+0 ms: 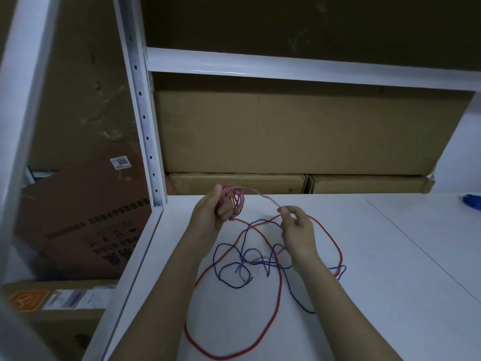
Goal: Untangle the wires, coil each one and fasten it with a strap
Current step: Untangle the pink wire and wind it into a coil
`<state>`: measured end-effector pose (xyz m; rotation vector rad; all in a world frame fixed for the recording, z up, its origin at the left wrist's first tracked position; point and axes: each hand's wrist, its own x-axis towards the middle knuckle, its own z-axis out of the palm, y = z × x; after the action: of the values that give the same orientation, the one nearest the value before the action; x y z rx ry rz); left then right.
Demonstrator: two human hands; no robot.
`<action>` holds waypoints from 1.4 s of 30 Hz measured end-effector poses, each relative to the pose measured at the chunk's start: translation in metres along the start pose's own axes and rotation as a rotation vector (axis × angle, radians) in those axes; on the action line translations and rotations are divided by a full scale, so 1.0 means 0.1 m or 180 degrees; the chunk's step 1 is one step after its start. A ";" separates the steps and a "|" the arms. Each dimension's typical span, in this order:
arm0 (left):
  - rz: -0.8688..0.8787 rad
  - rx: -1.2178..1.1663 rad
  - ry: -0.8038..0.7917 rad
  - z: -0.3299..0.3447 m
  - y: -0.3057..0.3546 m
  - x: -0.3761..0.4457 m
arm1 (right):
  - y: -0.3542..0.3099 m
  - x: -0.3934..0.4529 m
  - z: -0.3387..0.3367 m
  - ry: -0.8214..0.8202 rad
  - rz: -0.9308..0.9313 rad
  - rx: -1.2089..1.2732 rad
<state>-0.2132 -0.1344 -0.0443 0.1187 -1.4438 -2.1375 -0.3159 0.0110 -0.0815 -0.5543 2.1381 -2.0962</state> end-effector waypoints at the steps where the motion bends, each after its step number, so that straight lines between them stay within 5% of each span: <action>1: -0.0031 0.0081 -0.0081 -0.01 0.01 -0.01 | -0.04 0.02 0.00 0.0196 -0.0308 -0.0047; 4: -0.0122 0.0369 -0.0302 0.00 0.01 -0.03 | -0.22 0.12 0.00 0.0552 -0.1058 -0.0032; 8: -0.0250 0.0349 -0.0544 0.09 -0.01 -0.06 | -0.33 0.31 0.00 0.0761 -0.1758 -0.1267; 13: -0.0022 0.0151 -0.0507 0.11 -0.01 -0.10 | -0.07 0.28 -0.09 0.0194 -0.2246 -0.2636; 20: -0.0053 -0.0386 -0.0069 0.05 -0.02 -0.01 | 0.11 -0.07 -0.03 -0.0204 -0.2924 -0.2985; 25: 0.0275 0.1162 0.0178 0.13 -0.15 0.05 | 0.10 -0.25 0.00 -0.0493 -0.2946 -0.3225; 32: 0.0551 0.2341 0.0257 0.14 -0.33 0.07 | 0.11 -0.35 0.13 -0.0750 -0.1810 -0.2833; 37: 0.0766 0.2824 0.0277 0.02 -0.30 0.12 | 0.12 -0.49 0.06 -0.0964 -0.2217 -0.2773; 42: 0.0307 0.3500 -0.0179 0.00 -0.41 0.06 | 0.06 -0.48 0.01 -0.1041 -0.2774 -0.2617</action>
<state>-0.2344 -0.1269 -0.0790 0.3731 -2.4223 -1.0571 -0.2723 0.0252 -0.0963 -2.0256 2.7348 -1.0194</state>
